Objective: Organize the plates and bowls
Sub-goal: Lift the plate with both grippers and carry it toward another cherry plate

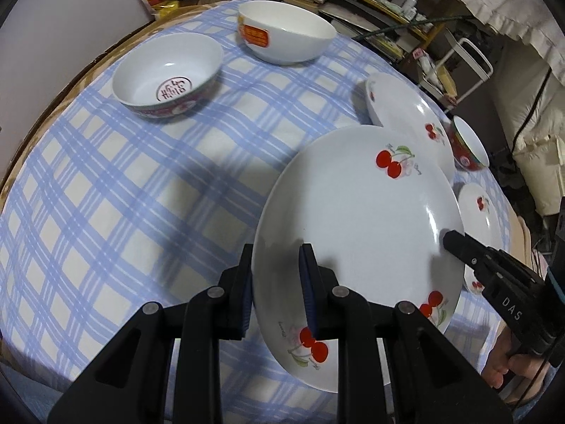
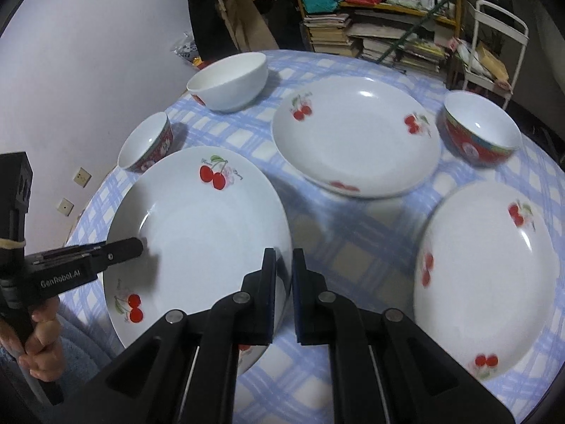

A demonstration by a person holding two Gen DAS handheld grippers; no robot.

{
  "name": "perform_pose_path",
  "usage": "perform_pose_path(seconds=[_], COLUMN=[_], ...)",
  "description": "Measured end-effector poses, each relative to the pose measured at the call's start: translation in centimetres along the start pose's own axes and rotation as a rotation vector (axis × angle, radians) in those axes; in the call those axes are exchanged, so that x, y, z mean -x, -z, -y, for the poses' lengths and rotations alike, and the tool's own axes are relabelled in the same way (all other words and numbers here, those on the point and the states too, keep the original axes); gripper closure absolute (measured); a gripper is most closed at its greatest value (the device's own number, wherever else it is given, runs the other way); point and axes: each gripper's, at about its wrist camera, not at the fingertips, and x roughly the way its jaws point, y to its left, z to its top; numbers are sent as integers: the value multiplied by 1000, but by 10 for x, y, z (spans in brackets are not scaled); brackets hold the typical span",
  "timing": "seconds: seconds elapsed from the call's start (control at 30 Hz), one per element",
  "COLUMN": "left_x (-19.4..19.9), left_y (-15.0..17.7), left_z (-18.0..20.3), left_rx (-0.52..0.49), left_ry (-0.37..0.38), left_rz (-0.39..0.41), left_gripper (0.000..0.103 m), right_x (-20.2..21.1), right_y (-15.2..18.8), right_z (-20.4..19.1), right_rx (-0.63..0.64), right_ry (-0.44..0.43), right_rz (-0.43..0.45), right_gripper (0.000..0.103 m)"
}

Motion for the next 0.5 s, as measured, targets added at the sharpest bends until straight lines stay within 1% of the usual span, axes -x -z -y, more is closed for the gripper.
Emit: perform_pose_path(seconds=[0.13, 0.27, 0.43, 0.5], left_x=[-7, -15, -28, -34], left_y=[8, 13, 12, 14], left_z=[14, 19, 21, 24], left_rx=[-34, -37, -34, -46], left_ry=[-20, -25, -23, -33], left_rz=[-27, -51, -85, -101], left_gripper=[81, 81, 81, 81], right_x=[3, 0, -13, -19], right_y=[10, 16, 21, 23], right_z=[7, 16, 24, 27], right_rx=[-19, -46, -69, -79], right_ry=[23, 39, 61, 71], right_rz=[-17, -30, -62, -81], right_gripper=[93, 93, 92, 92])
